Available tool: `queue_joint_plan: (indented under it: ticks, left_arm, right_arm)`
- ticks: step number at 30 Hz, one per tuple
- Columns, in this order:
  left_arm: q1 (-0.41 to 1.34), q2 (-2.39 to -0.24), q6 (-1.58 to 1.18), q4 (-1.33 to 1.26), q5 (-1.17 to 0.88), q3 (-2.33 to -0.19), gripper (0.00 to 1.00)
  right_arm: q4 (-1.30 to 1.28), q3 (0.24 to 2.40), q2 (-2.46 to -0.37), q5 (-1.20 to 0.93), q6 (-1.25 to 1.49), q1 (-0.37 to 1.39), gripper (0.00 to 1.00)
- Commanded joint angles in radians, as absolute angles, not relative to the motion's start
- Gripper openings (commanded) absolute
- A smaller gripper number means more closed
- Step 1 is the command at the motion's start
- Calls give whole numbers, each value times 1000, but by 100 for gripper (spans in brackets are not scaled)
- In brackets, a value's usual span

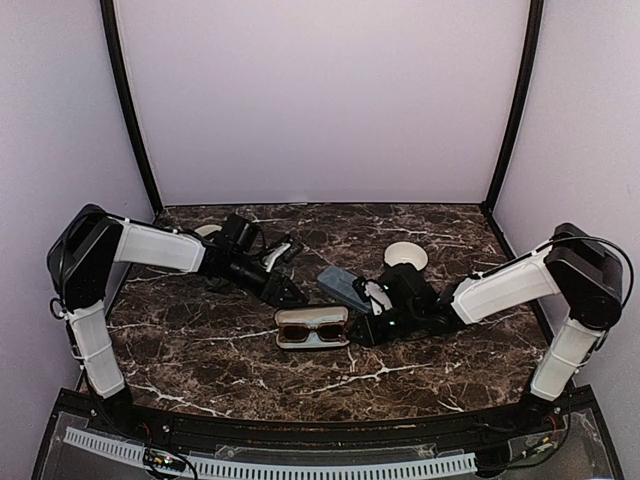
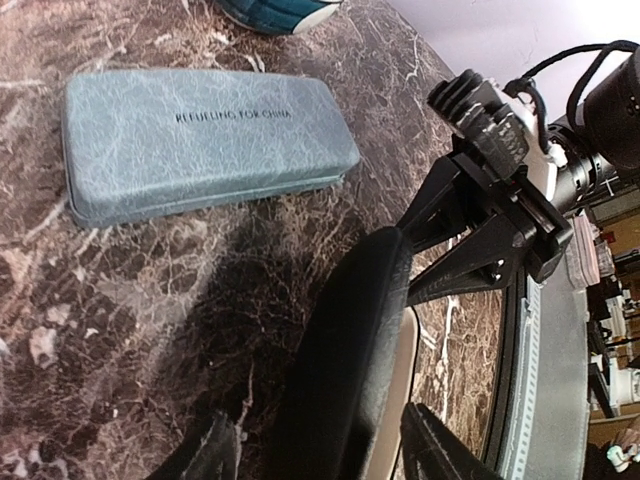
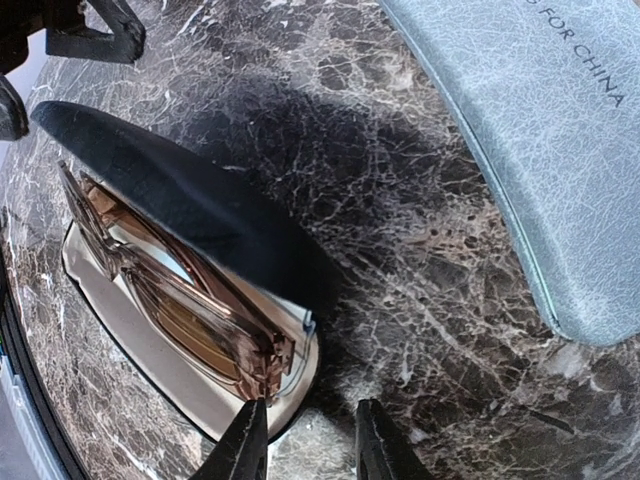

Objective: Organize the sunglasses
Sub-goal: Hold the case with sunglasses at the center of the board.

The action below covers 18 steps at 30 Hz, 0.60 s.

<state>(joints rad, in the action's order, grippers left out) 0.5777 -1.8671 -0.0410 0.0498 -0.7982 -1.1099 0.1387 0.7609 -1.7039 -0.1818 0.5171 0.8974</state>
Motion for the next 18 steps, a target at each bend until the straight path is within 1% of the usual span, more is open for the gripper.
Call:
queue_joint_plan:
  ticks: [1, 6, 10, 13, 18]
  left_arm:
    - [582, -1891, -63, 33, -868, -1107, 58]
    - [607, -1911, -66, 37, -901, -1122, 57]
    - [610, -1917, -64, 44, -912, -1124, 52]
    - [644, -1916, -61, 43, -921, -1124, 48]
    - [653, -1914, -43, 48, -922, -1132, 45]
  right_arm:
    - [175, 751, -1701, -161, 527, 913, 31]
    - [170, 753, -1698, -151, 528, 917, 31]
    - [165, 756, -1698, -147, 526, 919, 31]
    - [164, 756, -1695, -146, 526, 919, 31]
    - [173, 751, -1684, -153, 534, 919, 31]
